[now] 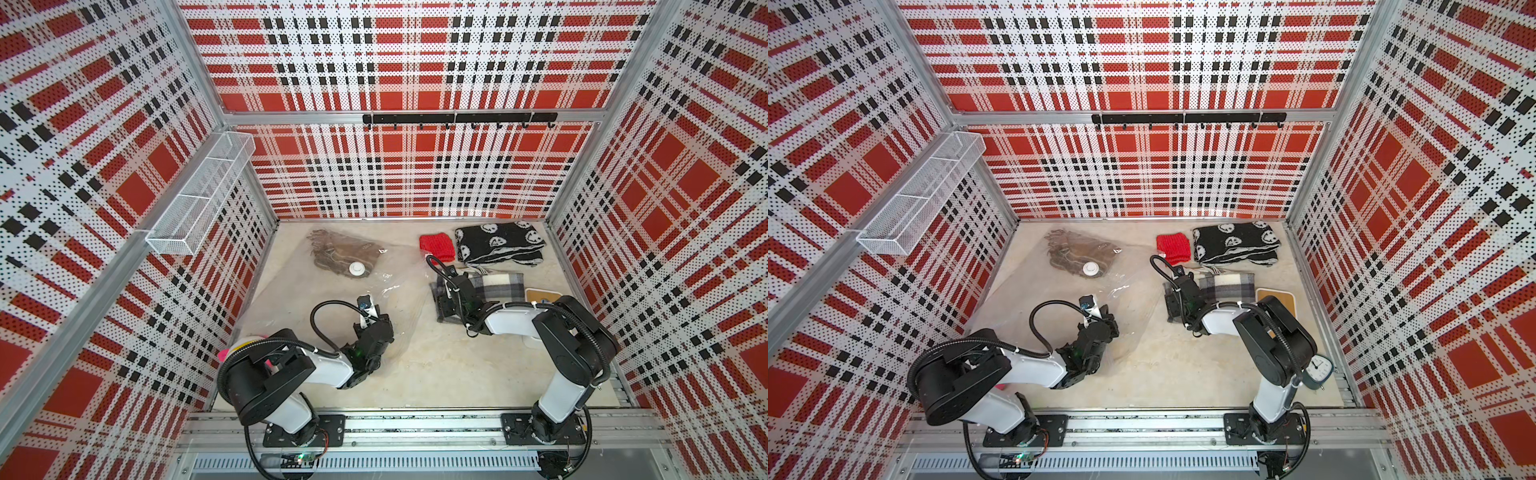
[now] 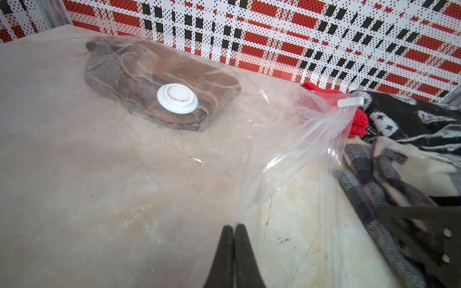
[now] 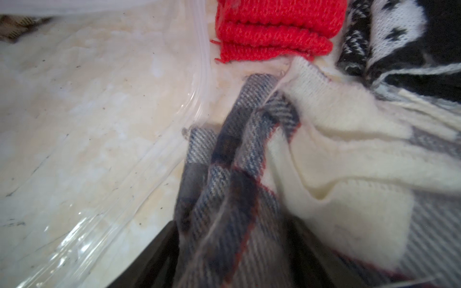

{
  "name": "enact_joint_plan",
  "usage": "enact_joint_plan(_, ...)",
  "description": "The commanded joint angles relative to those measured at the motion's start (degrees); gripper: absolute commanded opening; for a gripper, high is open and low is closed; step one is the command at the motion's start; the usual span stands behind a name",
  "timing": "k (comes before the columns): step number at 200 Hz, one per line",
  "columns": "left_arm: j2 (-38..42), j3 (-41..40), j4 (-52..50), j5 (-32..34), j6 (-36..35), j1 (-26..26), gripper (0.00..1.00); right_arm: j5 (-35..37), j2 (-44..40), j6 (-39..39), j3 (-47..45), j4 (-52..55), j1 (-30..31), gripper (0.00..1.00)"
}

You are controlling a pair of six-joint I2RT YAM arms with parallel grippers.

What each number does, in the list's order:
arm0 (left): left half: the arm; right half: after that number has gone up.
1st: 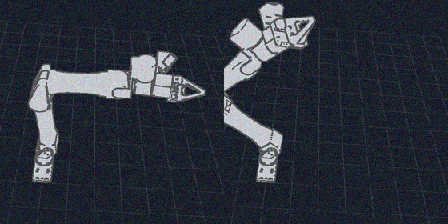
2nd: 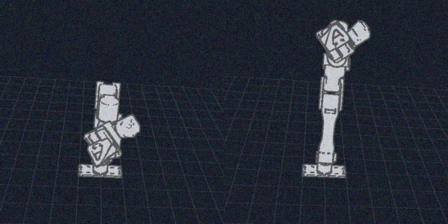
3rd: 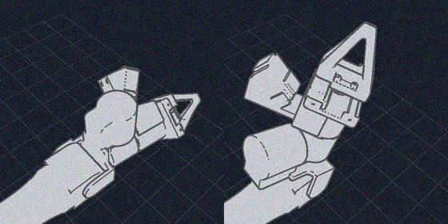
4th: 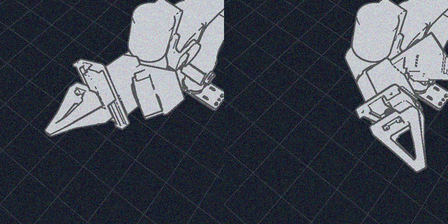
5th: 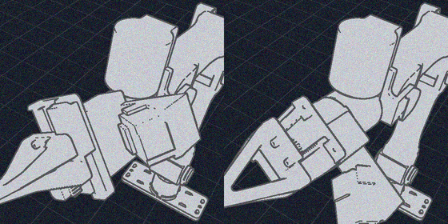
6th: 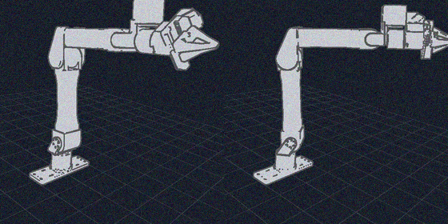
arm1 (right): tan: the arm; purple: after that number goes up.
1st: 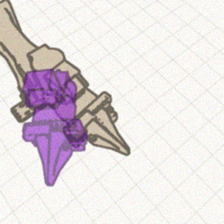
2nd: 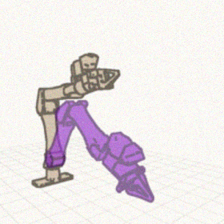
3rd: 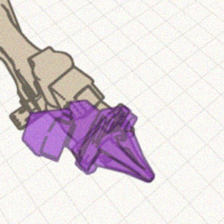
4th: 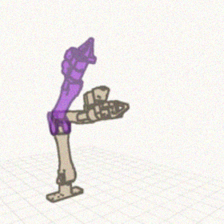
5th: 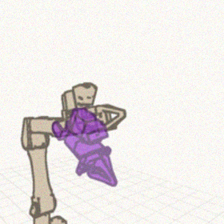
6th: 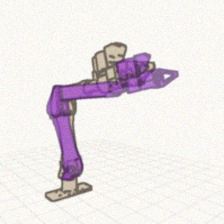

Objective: Take the scarf out of the vacuum bag
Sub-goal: Adjust the scarf at the center of the board.

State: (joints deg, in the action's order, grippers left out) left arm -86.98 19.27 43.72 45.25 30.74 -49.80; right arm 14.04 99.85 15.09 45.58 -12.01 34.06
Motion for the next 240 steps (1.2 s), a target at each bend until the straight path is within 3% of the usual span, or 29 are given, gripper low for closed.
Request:
enact_joint_plan(1, 2.68, -0.93, 2.19, -1.29, -1.39, 0.56, 0.00, -0.71, -4.15, 0.96, 1.01, 1.34, -0.29, 0.78)
enact_joint_plan(37, 6.88, -2.03, 2.69, -4.71, -2.11, 0.93, 0.00, 1.65, -12.98, 3.58, -0.67, 1.53, -0.31, 1.00)
enact_joint_plan(84, 10.13, -2.83, 2.50, -6.58, -2.79, 1.20, 0.00, 8.16, -25.57, 10.15, -7.25, -0.30, -2.05, 1.00)
enact_joint_plan(95, 10.67, -2.91, 2.37, -7.01, -2.83, 1.29, 0.00, 9.75, -28.22, 14.76, -9.13, -0.67, -3.34, 1.00)
enact_joint_plan(105, 11.24, -3.08, 2.31, -7.58, -2.88, 1.37, 0.00, 3.44, -30.15, 19.78, -9.83, 0.95, -6.16, 1.00)
enact_joint_plan(117, 11.85, -3.35, 2.29, -7.83, -2.96, 1.46, 0.00, -10.96, -31.91, 22.06, -10.86, -0.21, -10.25, 1.00)
enact_joint_plan(127, 12.25, -3.53, 2.32, -7.79, -2.99, 1.46, 0.00, -14.43, -33.74, 23.96, -11.92, -1.08, -11.06, 1.00)
enact_joint_plan(140, 12.53, -3.62, 2.29, -7.93, -2.97, 1.54, 0.00, -10.29, -36.40, 26.19, -12.71, 1.44, -9.93, 0.97)
enact_joint_plan(158, 12.17, -3.46, 2.31, -8.50, -3.09, 1.46, 0.00, 3.58, -38.80, 26.82, -12.10, 8.79, -5.63, 1.00)
enact_joint_plan(167, 11.84, -3.32, 2.31, -8.48, -3.23, 1.46, 0.00, 6.81, -38.90, 29.67, -12.00, 12.78, -5.13, 1.00)
enact_joint_plan(211, 12.51, -3.44, 2.12, -8.85, -3.55, 1.46, 0.00, -1.63, -34.91, 44.44, -16.05, 17.89, -5.15, 1.00)
enact_joint_plan(240, 12.56, -3.36, 2.09, -9.08, -3.52, 1.38, 0.00, -0.66, -34.82, 49.18, -18.43, 18.39, -5.13, 1.00)
